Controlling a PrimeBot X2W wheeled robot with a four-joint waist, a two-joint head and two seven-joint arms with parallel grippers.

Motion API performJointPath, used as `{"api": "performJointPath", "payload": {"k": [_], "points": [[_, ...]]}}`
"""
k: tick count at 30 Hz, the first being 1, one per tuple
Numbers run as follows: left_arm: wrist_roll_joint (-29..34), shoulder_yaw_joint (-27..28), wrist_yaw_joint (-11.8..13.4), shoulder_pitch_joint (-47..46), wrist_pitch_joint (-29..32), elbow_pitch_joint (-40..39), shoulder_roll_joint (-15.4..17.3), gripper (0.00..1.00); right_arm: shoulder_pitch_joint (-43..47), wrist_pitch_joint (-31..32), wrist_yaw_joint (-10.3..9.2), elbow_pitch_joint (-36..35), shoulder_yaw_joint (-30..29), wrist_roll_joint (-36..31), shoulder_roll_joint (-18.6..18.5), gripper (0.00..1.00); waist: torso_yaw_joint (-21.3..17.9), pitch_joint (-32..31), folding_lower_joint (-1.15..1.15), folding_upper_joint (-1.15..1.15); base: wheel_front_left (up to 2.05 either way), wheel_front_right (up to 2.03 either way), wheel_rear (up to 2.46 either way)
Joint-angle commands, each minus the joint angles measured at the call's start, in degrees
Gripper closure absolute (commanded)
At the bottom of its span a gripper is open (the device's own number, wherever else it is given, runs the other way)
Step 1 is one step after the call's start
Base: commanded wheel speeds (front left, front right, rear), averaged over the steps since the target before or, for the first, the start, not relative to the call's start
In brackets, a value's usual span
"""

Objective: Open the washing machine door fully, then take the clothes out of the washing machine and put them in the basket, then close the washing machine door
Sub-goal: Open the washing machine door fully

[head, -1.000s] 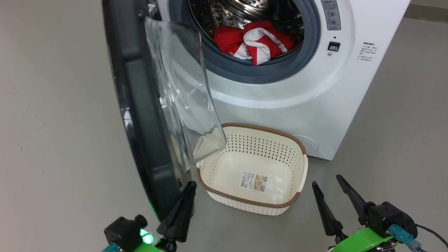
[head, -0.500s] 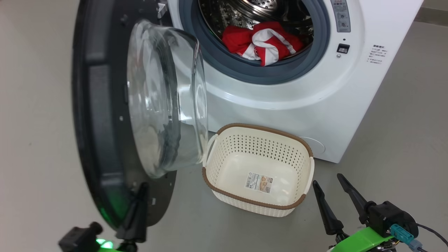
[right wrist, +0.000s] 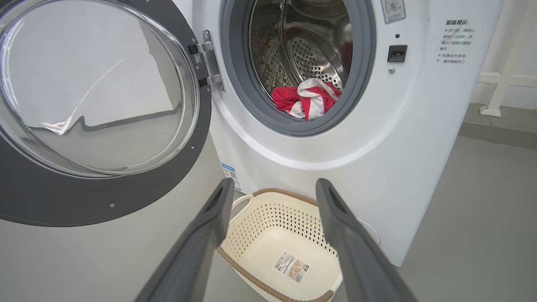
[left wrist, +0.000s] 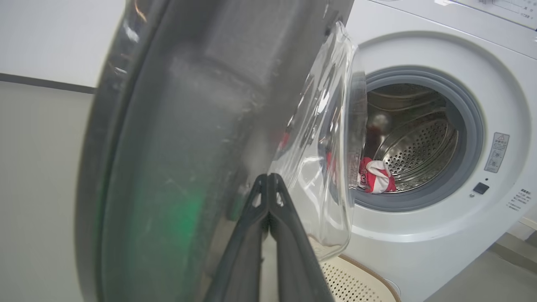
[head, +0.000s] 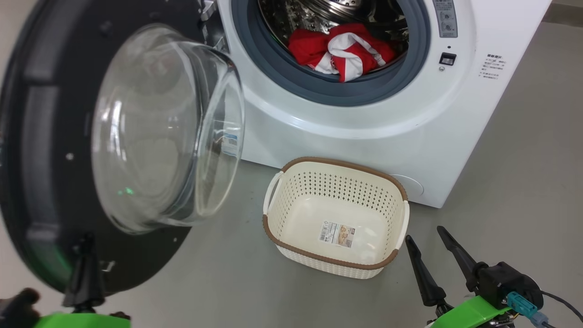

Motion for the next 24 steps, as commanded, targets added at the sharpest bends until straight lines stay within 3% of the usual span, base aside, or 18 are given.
{"api": "performJointPath", "payload": {"k": [1, 12, 24], "points": [[-0.42, 3.58, 0.16, -2.40, -0.37, -0.86, 1.99, 1.00, -1.89, -0.52, 0.37, -1.38, 1.52, -0.08, -0.39, 0.00, -0.21, 0.15, 0.00, 0.00, 0.00, 0.00, 0.00], [-1.49, 11.25, 0.16, -7.48, -0.37, 5.94, 6.26, 1.00, -2.38, -0.52, 0.37, -1.19, 1.88, -0.44, -0.61, 0.00, -1.11, 1.69, 0.00, 0.00, 0.00, 0.00, 0.00], [-0.37, 16.02, 0.16, -13.82, -0.37, 12.99, 9.86, 1.00, -4.07, -0.52, 0.37, -1.40, 2.23, -0.83, -0.95, 0.00, -1.94, 4.35, 0.00, 0.00, 0.00, 0.00, 0.00]]}}
